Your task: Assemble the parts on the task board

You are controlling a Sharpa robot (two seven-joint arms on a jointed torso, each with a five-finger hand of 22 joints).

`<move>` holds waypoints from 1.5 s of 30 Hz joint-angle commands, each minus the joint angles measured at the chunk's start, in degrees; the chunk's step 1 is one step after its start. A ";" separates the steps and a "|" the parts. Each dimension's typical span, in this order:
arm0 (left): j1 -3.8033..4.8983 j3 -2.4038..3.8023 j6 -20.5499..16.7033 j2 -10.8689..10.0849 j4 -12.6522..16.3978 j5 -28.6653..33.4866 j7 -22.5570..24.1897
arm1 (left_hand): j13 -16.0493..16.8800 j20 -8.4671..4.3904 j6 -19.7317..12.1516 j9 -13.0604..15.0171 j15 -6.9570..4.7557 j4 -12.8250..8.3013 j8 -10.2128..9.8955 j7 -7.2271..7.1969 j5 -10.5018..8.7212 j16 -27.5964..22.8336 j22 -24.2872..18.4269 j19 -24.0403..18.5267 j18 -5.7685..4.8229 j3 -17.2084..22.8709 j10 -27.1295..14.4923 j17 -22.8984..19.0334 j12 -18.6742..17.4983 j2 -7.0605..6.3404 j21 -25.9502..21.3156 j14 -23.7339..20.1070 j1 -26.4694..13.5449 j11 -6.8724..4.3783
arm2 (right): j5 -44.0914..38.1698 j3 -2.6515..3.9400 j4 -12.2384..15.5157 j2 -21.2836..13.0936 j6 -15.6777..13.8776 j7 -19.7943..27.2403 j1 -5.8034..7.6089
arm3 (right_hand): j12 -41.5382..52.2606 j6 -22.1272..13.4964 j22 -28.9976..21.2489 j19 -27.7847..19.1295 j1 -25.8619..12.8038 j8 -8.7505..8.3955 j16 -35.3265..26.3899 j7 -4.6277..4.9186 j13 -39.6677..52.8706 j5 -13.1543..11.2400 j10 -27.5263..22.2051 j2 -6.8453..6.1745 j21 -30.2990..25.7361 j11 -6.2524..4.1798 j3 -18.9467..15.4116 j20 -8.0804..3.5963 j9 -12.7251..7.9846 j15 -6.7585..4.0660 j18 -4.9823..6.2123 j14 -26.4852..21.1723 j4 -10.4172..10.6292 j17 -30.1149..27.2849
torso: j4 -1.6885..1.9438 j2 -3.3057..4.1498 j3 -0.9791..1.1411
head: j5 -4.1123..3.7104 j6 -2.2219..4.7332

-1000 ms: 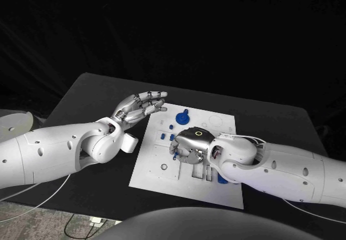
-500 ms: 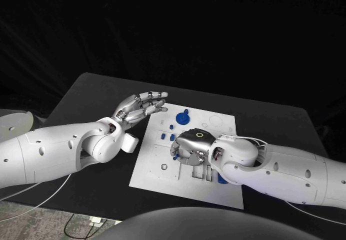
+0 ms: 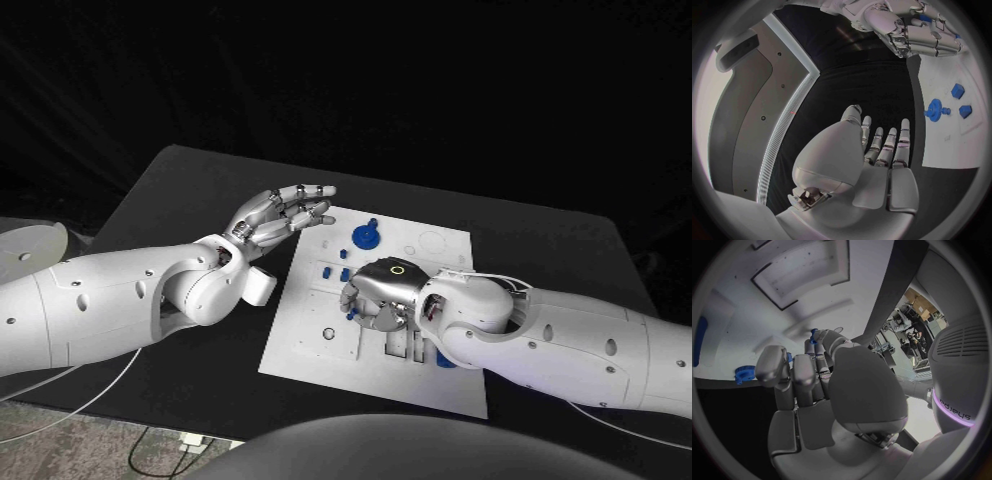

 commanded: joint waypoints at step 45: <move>-0.02 0.03 1.26 0.29 -0.26 0.39 -1.28 | 0.07 0.17 0.43 -0.06 0.20 -0.27 -0.14 0.77 0.61 0.76 -0.33 0.60 -0.27 0.88 0.28 0.09 0.44 0.29 0.37 0.61 1.00 -0.25 | 15.29 0.52 5.82 -15.34 0.87 3.23 9.57 | 1.12 -5.16 7.13 -0.31 2.38 -4.51 2.24 1.28 -3.59 -15.76 -16.98 1.65 -2.87 2.09 -11.83 1.62 -5.89 1.39 0.31 -1.32 8.34 -0.75 | -0.11 0.07 -0.07 | -1.59 0.00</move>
